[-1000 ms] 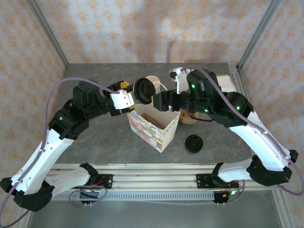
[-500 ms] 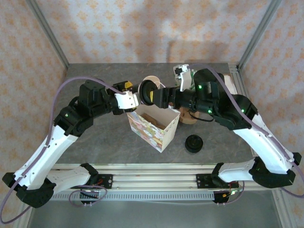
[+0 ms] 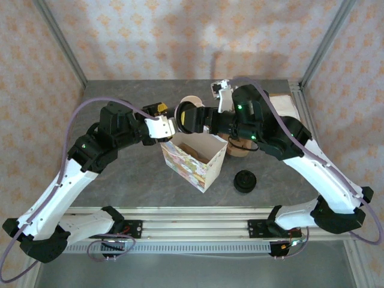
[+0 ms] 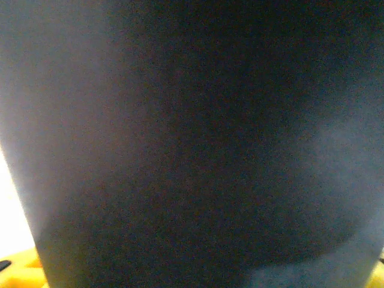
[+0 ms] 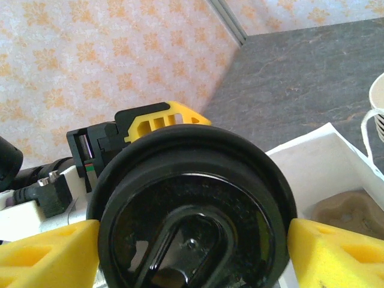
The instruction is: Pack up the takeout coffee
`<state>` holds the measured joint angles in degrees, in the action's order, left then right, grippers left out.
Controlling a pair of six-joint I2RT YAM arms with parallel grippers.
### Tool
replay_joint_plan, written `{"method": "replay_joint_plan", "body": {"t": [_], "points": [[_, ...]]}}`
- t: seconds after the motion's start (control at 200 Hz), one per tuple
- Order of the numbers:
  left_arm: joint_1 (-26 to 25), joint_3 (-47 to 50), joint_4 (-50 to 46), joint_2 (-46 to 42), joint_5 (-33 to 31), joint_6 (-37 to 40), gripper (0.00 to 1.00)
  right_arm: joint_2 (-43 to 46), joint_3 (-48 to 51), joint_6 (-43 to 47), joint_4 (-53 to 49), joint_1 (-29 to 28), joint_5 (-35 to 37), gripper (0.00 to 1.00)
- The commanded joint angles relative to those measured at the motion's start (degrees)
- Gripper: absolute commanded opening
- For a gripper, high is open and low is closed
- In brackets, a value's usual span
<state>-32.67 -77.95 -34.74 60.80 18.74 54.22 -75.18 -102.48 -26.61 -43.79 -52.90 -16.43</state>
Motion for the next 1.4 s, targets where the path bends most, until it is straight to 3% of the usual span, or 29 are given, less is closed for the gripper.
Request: {"method": "replay_joint_plan", "body": {"t": [0.0,0.51,0.701,0.776,1.056,1.126,1.396], "points": [[-0.90,-0.30,0.55,-1.21,-0.64,1.24,0.37,-0.66,0.26,-1.32,1.13,-0.36,-0.02,0.78],[-1.94,-0.40,1.43,-1.37,-0.30,1.68,0.37,-2.30,3.19,-3.76,3.09,-0.95,-1.22,0.78],[-2.14,-0.20,1.78,-1.86,-0.13,1.55,0.37,-2.22,3.86,-3.59,4.23,-1.04,-2.09,0.60],[-2.13,0.07,1.66,-2.13,-0.32,1.68,0.38,-1.26,4.24,-3.07,4.64,-1.06,-1.41,0.59],[-2.14,0.35,1.19,-3.20,-0.27,0.40,0.70,2.10,5.35,-1.40,3.35,-1.05,2.34,0.59],[-2.14,0.73,1.43,-3.64,-0.16,0.15,0.99,2.79,5.29,-0.84,2.74,-0.97,4.04,0.59],[-2.15,1.84,1.97,-6.42,0.37,-2.19,1.00,3.80,3.40,2.10,-1.72,-0.97,9.94,0.59]]}}
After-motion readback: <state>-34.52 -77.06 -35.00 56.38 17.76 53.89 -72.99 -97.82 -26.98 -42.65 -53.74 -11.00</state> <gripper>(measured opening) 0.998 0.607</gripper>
